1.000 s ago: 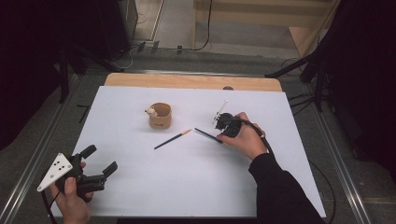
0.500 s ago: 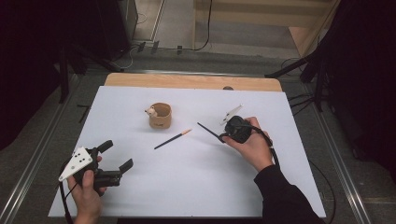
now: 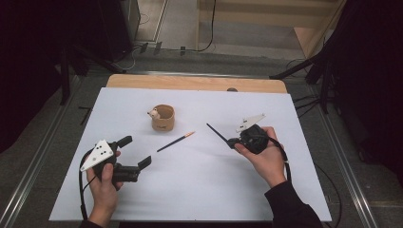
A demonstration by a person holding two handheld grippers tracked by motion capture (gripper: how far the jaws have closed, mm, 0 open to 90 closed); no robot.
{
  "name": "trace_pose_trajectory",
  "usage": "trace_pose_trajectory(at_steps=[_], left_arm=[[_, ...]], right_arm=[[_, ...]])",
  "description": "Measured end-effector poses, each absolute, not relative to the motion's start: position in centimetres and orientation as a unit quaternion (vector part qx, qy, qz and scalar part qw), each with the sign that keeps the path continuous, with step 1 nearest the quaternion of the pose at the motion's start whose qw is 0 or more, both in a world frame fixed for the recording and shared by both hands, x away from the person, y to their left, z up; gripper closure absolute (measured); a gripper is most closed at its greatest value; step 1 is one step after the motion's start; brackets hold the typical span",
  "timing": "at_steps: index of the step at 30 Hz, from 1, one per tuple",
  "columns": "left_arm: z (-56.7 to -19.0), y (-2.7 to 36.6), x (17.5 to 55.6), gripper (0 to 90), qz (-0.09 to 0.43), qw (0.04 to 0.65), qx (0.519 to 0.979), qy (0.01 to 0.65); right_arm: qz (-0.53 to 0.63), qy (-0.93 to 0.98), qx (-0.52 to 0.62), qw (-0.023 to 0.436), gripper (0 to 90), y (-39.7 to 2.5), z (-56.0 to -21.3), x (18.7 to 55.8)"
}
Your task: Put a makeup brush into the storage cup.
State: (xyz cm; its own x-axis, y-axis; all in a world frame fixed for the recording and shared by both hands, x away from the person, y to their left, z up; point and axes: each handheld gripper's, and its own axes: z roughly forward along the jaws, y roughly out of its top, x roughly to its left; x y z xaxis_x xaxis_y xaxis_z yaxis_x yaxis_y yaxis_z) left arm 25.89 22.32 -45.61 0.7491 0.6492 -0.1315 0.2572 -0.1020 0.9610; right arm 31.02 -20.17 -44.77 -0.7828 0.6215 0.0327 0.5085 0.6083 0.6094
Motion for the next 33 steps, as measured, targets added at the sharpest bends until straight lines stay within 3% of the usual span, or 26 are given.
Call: trace_pose_trajectory(at_steps=[21,33], left_arm=[[-44.8,16.8,28.9,0.0,0.131,0.589,0.751,0.269],[-44.8,15.1,28.5,7.7,0.073,0.575,0.788,0.207]], right_arm=[[0.360,0.883,0.289,0.090,84.6,-20.1,-44.5,28.4],[0.363,0.894,0.248,0.090,84.6,-18.4,-44.2,27.3]])
